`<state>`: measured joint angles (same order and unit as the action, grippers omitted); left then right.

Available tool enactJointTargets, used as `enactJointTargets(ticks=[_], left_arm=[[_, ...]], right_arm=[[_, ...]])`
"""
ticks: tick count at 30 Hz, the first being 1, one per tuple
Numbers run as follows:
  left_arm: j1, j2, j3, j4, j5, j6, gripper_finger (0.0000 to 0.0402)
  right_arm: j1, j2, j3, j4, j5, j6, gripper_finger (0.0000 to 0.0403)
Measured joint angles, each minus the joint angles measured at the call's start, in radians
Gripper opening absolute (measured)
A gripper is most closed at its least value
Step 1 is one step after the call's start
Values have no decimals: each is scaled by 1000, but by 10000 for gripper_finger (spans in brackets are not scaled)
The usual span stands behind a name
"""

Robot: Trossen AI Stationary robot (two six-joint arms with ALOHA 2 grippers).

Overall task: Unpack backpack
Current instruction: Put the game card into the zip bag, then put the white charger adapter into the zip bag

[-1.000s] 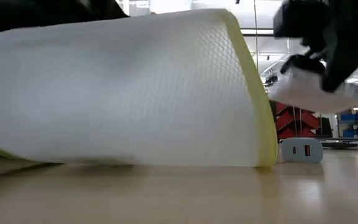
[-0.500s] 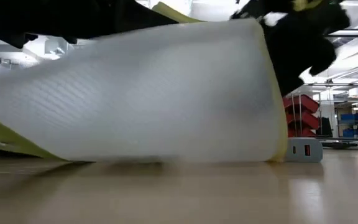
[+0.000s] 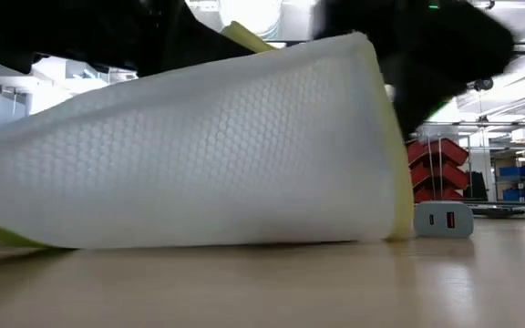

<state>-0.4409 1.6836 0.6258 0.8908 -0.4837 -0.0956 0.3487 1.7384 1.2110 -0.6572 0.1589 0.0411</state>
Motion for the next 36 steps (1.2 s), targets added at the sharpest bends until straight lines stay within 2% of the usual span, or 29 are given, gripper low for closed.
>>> enactJointTargets(ticks=[3,5,14,17,20,23,28,32,36], left_arm=[[-4,0,0,-15,20,0,0],[-4,0,0,-19,49,0,0],[-4,0,-1,-19,65,-9,0],[-3,0,-1,-19,64,-10,0],[-3,0,-1,-19,63,-12,0],[-3,0,-2,-18,59,-19,0],[-3,0,-2,-17,56,-22,0],[-3,0,0,-16,55,-22,0],[-1,0,0,-16,48,-22,0]], right_arm=[[38,-1,-4,-132,-21,-41,295],[57,-1,-19,-157,-36,-88,285],[44,-1,-99,-94,-38,-348,264],[15,-1,-142,-21,-110,-400,259],[-14,0,-175,16,-186,-406,252],[-33,7,-189,31,-189,-373,235],[-44,10,-188,41,-185,-292,166],[-32,5,-157,-2,-183,-235,165],[1,-12,-114,58,-176,-219,165]])
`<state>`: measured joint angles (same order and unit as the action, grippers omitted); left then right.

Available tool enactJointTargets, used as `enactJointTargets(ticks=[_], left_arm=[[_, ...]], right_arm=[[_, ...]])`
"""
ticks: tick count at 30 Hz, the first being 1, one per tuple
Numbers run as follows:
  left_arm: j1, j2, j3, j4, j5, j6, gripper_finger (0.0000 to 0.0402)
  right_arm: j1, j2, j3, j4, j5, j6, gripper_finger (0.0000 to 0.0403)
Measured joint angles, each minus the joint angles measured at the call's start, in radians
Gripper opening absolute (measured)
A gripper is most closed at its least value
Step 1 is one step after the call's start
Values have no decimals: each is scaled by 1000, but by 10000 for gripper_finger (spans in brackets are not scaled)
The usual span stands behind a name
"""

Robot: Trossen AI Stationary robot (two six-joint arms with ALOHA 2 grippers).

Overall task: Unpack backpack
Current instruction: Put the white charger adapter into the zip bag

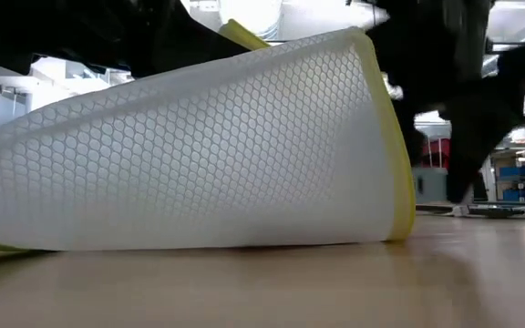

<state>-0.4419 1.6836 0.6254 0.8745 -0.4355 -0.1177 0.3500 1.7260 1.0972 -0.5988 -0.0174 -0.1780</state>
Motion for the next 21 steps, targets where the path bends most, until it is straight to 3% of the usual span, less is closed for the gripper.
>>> enactJointTargets(ticks=[6,8,11,15,21], left_arm=[[0,0,0,-1,0,0,0],[0,0,0,-1,0,0,0],[0,0,0,-2,0,0,0],[-1,0,0,-4,-1,0,0],[-2,0,0,-9,0,0,0]], right_arm=[[19,3,-6,301,179,-52,169],[18,9,-7,351,246,-71,209],[13,10,-3,371,283,-81,300],[12,6,30,280,280,-16,384],[39,-4,104,-71,280,90,356]])
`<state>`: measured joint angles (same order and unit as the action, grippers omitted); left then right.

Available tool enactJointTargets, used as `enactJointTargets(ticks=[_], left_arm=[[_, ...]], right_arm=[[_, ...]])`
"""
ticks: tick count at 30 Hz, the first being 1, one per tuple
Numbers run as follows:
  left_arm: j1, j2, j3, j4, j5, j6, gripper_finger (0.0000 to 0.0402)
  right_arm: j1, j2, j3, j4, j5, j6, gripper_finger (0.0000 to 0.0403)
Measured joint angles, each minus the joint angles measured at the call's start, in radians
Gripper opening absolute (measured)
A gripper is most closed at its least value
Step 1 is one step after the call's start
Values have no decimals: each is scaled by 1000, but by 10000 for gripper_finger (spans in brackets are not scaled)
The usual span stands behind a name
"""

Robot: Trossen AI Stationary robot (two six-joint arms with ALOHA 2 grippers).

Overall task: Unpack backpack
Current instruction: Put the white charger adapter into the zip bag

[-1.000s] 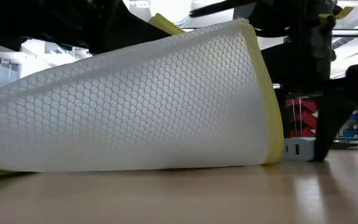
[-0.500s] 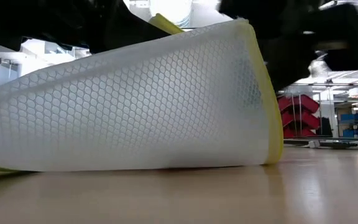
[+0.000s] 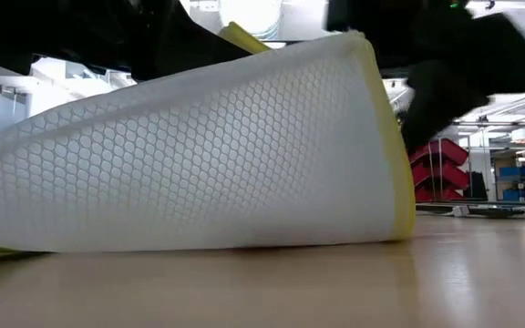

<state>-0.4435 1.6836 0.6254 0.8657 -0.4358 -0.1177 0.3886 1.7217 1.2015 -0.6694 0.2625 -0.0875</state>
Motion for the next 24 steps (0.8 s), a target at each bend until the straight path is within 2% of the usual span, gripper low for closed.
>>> enactJointTargets(ticks=[2,4,9,12,15,17,20,21,24], left_arm=[[0,0,0,-1,0,0,0],[0,0,0,-3,0,2,0],[0,0,0,-6,0,2,0],[-3,0,0,-11,0,-17,0],[-5,0,0,-18,0,-20,0],[-5,0,0,-19,0,-13,0],[-5,0,0,-17,0,-1,0],[-5,0,0,-18,0,-1,0],[-5,0,0,-18,0,-4,0]], right_arm=[[18,-8,15,-106,-1,53,346],[36,-14,15,-138,-25,81,339],[70,-7,-28,-76,-128,99,323],[77,-6,-64,-50,-174,136,295],[76,-6,-91,-13,-193,153,232],[76,-6,-105,-6,-193,145,166],[76,-5,-116,14,-192,88,46],[76,-5,-117,17,-193,66,24],[76,-4,-117,60,-219,27,18]])
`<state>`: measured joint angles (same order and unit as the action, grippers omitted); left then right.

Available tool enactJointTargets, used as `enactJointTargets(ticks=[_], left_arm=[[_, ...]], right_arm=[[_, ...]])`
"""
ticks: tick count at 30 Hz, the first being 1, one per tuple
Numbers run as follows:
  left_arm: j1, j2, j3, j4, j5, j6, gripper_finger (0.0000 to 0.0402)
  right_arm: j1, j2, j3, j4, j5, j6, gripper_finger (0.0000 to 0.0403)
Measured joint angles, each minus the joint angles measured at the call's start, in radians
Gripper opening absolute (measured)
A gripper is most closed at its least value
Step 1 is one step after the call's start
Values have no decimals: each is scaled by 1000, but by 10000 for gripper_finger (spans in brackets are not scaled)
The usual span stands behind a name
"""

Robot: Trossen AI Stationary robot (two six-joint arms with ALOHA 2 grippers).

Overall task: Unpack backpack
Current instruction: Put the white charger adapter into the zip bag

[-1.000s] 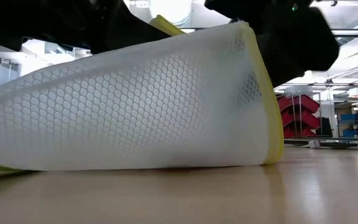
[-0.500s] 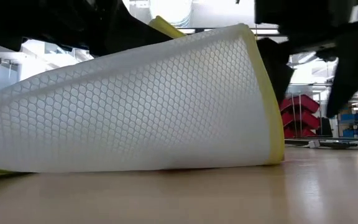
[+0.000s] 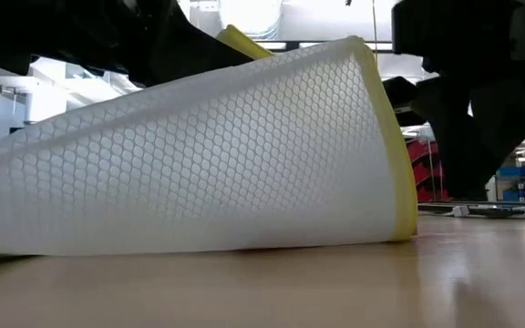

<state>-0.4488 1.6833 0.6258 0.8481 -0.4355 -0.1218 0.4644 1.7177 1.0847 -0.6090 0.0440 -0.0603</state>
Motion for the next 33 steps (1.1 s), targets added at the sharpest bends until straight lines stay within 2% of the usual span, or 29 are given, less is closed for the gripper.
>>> enactJointTargets(ticks=[4,6,8,11,12,13,14,15,19,21,23,27,29,30,31,33], left_arm=[[0,0,0,0,0,0,0],[0,0,0,0,0,2,0],[0,0,0,0,0,4,0],[0,0,0,0,0,-1,0],[0,0,0,0,0,-9,0],[0,0,0,0,1,-15,0],[-1,0,0,0,1,-19,0],[-2,0,0,-1,6,-20,0],[-2,0,0,-3,9,-18,0],[-2,0,0,-3,8,-11,0],[-2,0,0,-4,8,-11,0],[-2,0,0,-4,8,-12,0],[-2,0,0,-4,9,-20,0],[-2,0,0,-5,8,-20,0],[-2,0,0,-7,8,-19,0],[-2,0,0,-7,8,-19,0]], right_arm=[[-4,1,-4,67,-96,-83,3],[-8,1,-9,113,-71,-137,4],[-21,1,-9,178,41,-201,1],[-34,-2,-9,252,376,-268,2],[-33,-7,-7,248,469,-289,2],[-32,-15,-1,230,507,-307,1],[-28,-29,7,200,490,-316,1],[-26,-45,13,164,423,-313,1],[-47,-71,20,59,-10,-203,0],[-58,-62,8,32,-148,-172,0],[-59,-42,-9,38,-176,-169,0],[-66,48,-20,60,-165,-196,0],[-69,96,-13,120,-36,-196,0],[-65,107,-6,143,82,-189,0],[-57,118,7,178,255,-185,0],[-47,116,12,223,437,-201,0]])
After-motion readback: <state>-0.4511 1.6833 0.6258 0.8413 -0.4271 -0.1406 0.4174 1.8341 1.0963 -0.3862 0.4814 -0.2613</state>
